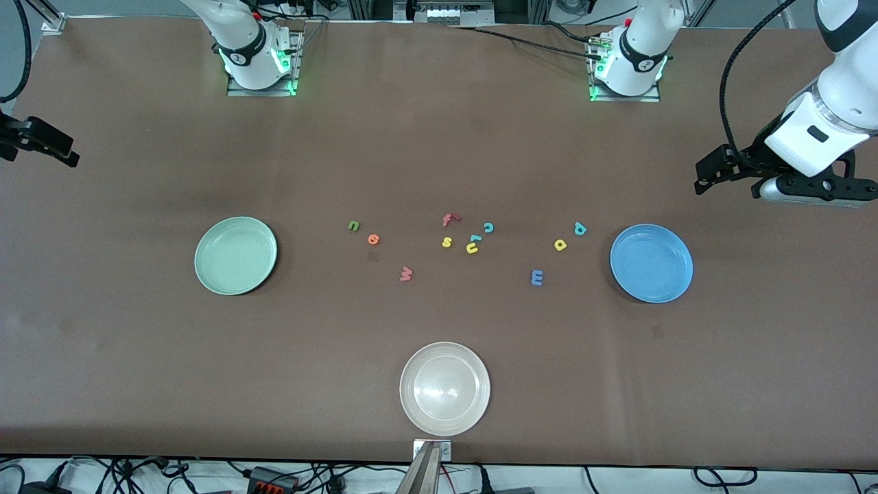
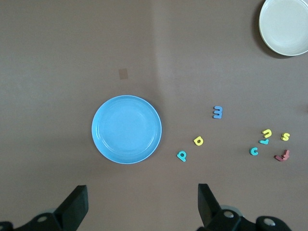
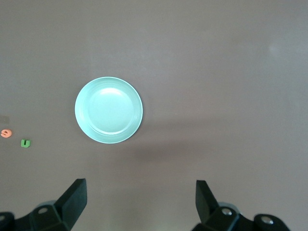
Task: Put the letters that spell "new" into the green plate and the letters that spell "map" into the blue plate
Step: 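Move both grippers from rest toward the letters between the plates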
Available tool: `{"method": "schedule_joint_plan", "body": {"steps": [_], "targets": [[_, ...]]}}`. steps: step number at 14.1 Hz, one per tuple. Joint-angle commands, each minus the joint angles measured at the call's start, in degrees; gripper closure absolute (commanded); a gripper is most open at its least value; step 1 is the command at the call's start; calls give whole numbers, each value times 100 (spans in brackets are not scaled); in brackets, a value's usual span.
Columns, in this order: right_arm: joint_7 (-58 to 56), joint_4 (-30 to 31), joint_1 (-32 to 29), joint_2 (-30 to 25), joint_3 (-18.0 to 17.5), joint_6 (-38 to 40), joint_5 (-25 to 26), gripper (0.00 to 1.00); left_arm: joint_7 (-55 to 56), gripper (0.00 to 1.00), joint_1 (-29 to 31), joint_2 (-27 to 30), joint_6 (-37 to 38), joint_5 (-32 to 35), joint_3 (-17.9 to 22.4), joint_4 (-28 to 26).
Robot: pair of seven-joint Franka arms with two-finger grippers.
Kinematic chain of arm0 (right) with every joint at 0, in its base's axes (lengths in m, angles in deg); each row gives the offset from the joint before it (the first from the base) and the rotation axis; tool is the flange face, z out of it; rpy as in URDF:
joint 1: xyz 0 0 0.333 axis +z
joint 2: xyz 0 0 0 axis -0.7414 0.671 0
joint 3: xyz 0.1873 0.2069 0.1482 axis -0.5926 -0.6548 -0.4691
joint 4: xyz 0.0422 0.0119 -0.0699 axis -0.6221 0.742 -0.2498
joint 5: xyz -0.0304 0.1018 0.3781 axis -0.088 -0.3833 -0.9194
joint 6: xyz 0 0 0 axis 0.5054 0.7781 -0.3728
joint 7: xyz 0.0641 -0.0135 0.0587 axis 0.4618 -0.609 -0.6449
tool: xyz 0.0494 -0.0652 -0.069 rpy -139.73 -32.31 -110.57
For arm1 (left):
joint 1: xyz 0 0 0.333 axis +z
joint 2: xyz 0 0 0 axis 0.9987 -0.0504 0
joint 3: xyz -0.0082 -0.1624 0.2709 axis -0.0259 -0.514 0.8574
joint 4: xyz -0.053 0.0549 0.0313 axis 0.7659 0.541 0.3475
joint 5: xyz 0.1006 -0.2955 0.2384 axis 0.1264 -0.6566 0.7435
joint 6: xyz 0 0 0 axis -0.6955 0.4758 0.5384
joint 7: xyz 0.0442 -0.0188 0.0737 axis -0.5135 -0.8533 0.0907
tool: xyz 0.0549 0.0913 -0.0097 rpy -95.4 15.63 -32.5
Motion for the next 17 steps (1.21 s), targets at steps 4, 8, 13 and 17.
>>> {"method": "schedule_joint_plan", "body": {"steps": [4,8,13,17], "targets": [[-6,66,-22,-27,-34,28,-12,0,-99,0,26,66,63,-56,-20,-22],[29,58,-13,262,-60,-51,-125,0,-99,0,26,66,63,-65,-11,-22],[29,49,249,886,-69,-69,-469,0,-117,0,-62,-232,239,-100,-29,119],[64,75,1031,1378,-69,-393,-452,0,-134,0,-544,-838,326,-109,-29,101]]}}
